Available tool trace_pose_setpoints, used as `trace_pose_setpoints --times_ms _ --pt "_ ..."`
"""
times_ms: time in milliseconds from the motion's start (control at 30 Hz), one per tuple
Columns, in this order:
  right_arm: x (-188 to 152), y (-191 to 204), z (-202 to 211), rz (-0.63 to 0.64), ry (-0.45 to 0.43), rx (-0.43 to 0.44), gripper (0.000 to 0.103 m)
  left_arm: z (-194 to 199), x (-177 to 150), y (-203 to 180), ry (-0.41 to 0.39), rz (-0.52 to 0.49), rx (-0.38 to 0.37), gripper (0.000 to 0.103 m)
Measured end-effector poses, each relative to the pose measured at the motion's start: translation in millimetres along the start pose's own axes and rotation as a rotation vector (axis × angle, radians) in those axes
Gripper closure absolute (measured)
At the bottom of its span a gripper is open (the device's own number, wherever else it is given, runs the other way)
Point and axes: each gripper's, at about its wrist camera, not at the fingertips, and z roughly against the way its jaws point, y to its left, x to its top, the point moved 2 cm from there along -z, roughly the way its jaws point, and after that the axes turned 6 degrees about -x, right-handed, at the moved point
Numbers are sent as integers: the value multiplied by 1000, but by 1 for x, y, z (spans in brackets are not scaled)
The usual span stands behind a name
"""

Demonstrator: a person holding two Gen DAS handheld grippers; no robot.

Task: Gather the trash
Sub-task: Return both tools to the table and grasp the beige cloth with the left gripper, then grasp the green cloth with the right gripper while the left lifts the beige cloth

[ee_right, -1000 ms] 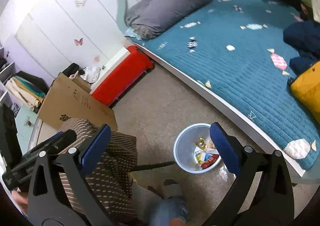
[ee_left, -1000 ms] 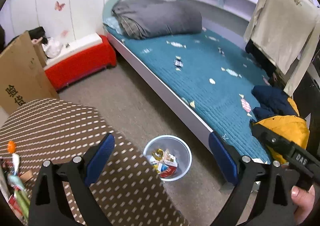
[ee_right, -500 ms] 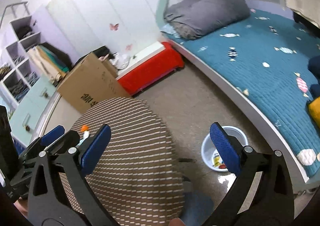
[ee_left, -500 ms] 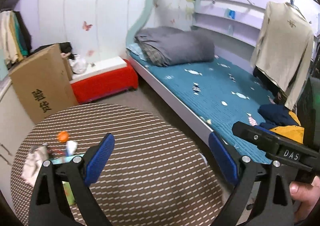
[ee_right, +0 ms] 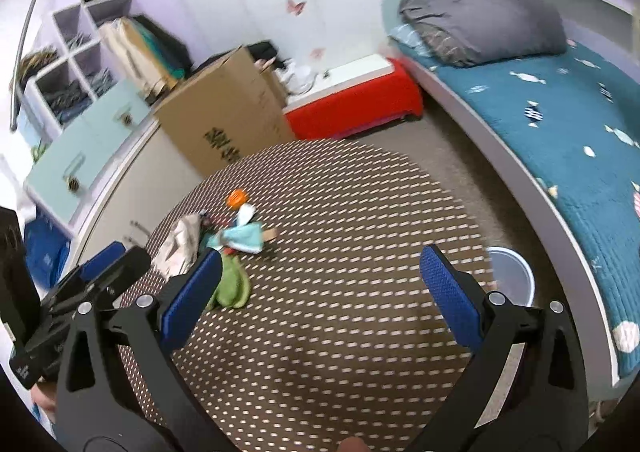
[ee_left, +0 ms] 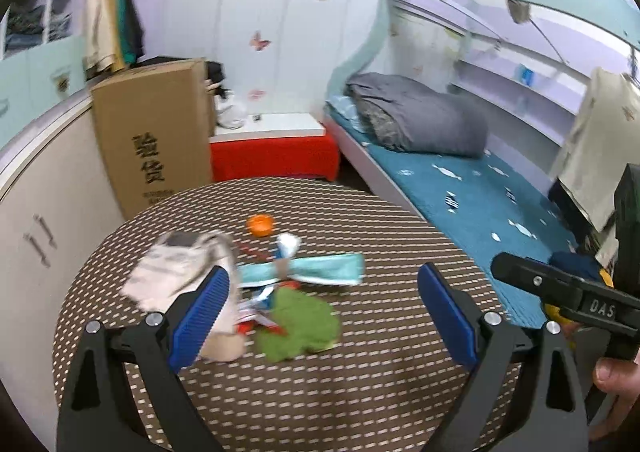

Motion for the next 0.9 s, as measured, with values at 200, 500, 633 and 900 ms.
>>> trace_pose_setpoints --times_ms 200,500,633,900 --pt "-14 36 -19 66 47 30 6 -10 -5 52 6 65 93 10" --pt "-29 51 -48 115 115 40 6 -73 2 80 116 25 190 10" --pt "-33 61 -63 144 145 60 6 -88 -1 89 161 51 182 29" --pt "-43 102 -100 271 181 104 6 -79 -12 103 154 116 120 71"
